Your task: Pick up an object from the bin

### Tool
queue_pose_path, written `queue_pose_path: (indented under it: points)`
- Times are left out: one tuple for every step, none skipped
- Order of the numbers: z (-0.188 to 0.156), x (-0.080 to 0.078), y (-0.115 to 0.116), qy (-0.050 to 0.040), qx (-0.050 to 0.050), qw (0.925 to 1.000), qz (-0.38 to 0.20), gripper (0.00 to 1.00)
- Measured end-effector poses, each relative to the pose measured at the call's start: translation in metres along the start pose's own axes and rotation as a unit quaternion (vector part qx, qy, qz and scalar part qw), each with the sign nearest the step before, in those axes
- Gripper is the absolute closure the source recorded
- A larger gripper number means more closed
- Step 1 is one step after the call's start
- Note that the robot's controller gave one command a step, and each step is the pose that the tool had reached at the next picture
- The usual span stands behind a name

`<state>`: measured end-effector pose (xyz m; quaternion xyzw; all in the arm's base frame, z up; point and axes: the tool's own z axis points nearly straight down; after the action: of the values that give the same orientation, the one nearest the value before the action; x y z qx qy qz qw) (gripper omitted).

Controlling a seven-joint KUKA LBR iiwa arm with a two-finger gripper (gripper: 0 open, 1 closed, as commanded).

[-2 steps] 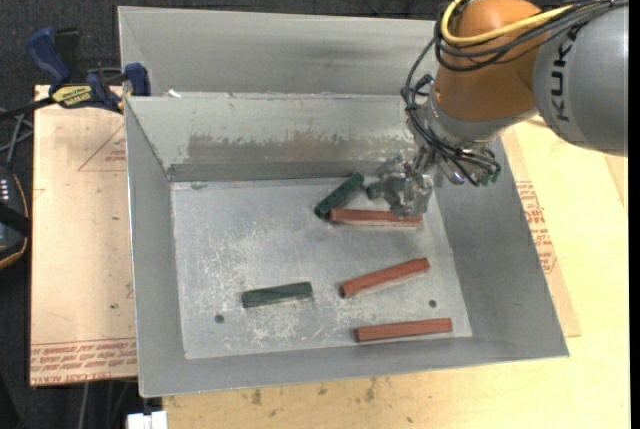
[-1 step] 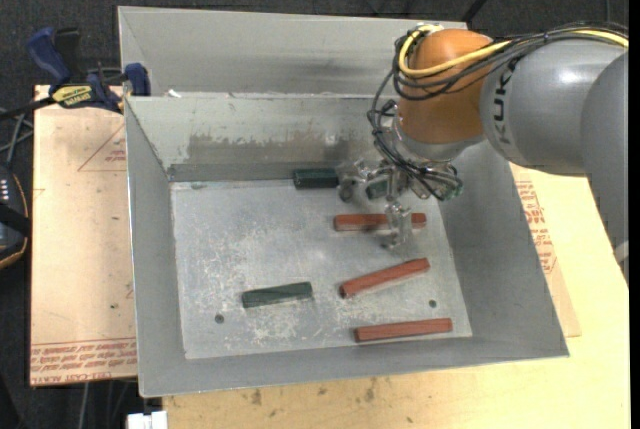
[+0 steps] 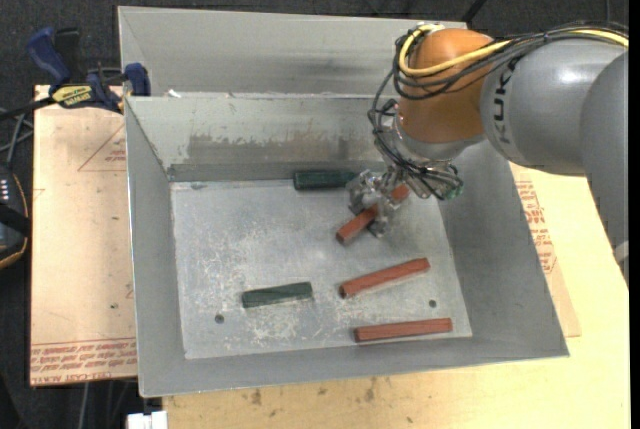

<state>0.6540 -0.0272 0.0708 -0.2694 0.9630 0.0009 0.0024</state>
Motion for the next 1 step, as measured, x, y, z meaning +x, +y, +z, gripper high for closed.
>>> queue_pose_path:
  points:
    - [0.0000, 0.0000, 0.0000, -0.0001, 0.000, 1.0000, 0.000, 1.00]
